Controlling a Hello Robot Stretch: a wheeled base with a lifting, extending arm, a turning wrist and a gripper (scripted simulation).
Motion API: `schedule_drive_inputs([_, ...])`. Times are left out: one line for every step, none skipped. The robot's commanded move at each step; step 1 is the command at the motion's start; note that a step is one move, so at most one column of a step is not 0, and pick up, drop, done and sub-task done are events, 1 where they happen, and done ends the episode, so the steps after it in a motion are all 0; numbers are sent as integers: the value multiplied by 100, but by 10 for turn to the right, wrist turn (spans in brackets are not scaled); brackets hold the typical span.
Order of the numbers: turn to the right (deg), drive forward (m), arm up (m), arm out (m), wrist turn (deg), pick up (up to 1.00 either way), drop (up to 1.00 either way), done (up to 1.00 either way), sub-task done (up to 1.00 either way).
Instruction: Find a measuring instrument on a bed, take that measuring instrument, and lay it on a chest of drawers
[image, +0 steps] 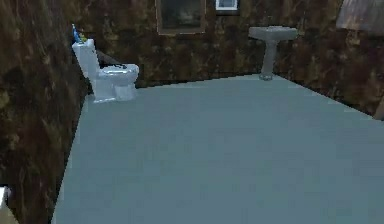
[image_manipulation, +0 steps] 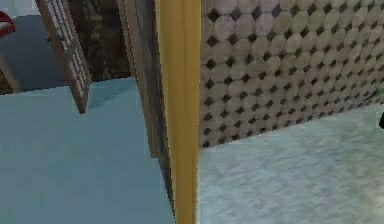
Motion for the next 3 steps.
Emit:
schedule_drive_inputs([0, 45, 0, 0, 0, 0, 0, 0, 0])
schedule_drive_inputs([450, 0, 0, 0, 0, 0, 0, 0, 0])
schedule_drive_inputs([90, 0, 0, 0, 0, 0, 0, 0, 0])
